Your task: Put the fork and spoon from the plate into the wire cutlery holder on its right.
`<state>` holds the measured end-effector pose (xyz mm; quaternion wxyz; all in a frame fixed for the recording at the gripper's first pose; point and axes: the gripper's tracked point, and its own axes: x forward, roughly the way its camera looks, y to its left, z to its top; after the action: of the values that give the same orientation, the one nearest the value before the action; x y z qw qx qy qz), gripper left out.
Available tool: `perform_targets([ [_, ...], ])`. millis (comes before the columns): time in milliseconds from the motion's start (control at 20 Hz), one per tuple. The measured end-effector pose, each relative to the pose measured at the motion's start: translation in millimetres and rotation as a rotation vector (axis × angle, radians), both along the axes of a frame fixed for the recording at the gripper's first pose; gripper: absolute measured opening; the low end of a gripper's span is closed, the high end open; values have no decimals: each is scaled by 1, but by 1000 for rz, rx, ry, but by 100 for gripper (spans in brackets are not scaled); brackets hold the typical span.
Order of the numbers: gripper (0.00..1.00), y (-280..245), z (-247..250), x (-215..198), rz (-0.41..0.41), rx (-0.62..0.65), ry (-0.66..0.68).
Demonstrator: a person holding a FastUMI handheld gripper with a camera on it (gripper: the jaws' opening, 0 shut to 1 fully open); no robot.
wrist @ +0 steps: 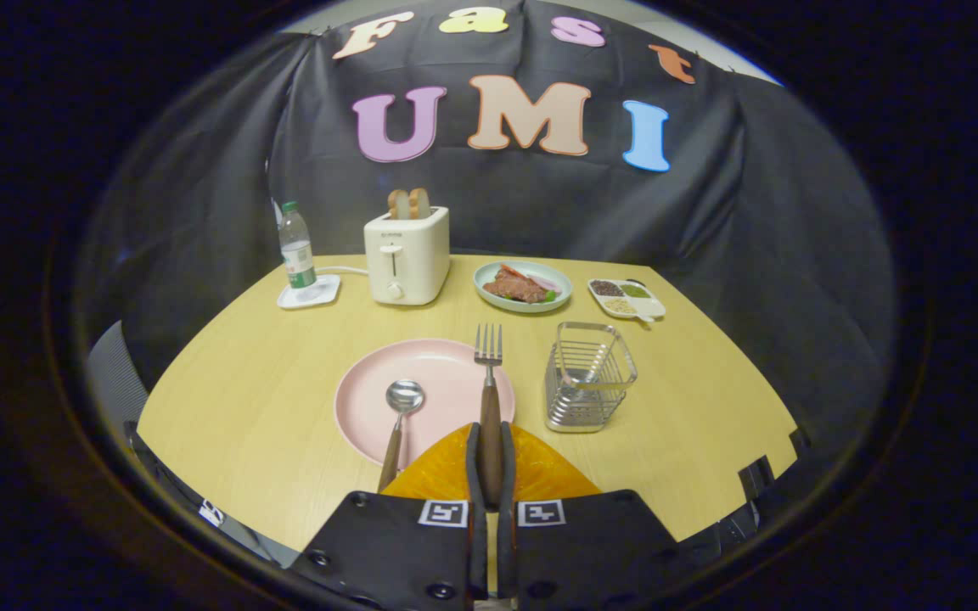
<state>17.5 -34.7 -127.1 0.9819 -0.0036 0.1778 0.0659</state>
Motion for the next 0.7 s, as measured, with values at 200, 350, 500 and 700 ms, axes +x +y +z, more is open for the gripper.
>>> perform_targets([
  [200,7,-18,30,3,-101,27,24],
  [350,7,-31,39,8,-181,5,74],
  [500,7,-35,40,14,-232,7,151],
  [700,7,-47,26,16,-290,6,299],
])
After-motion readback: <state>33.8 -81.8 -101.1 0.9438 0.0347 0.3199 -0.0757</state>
